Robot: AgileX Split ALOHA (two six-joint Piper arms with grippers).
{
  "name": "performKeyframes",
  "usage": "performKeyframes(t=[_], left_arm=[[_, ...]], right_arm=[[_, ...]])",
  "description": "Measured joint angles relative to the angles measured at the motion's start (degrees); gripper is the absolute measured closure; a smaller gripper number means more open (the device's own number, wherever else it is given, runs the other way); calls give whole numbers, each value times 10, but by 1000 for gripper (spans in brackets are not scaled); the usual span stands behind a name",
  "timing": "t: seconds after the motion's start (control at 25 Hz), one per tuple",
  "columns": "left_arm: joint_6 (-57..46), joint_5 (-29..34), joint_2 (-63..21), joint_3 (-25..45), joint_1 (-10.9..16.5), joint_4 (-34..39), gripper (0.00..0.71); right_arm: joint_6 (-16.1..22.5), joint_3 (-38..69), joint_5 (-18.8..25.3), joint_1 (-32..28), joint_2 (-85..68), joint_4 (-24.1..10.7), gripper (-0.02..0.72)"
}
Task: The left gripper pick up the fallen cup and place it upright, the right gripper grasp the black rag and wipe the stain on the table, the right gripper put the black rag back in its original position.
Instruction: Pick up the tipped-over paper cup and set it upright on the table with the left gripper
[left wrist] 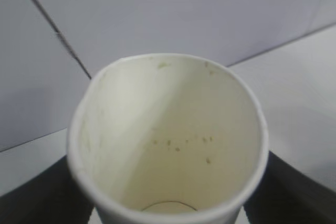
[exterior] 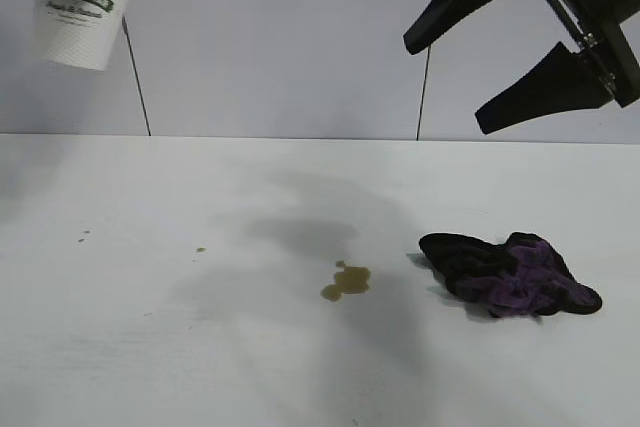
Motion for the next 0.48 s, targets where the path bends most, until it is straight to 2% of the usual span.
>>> performKeyframes(t=[0.12,0.24,0.32,0.48], left_arm=[[11,-138,-35,104,4,-35,211],[-49,-249,-44,187,4,-30,212],[-135,-306,-44,233,5,15,214],[-346,-414,-43,296,5,220,214]], right_arm=[[0,0,0,0,0,0,159],[0,0,0,0,0,0,159],[0,0,0,0,0,0,159],[0,0,-1,0,0,0,159]])
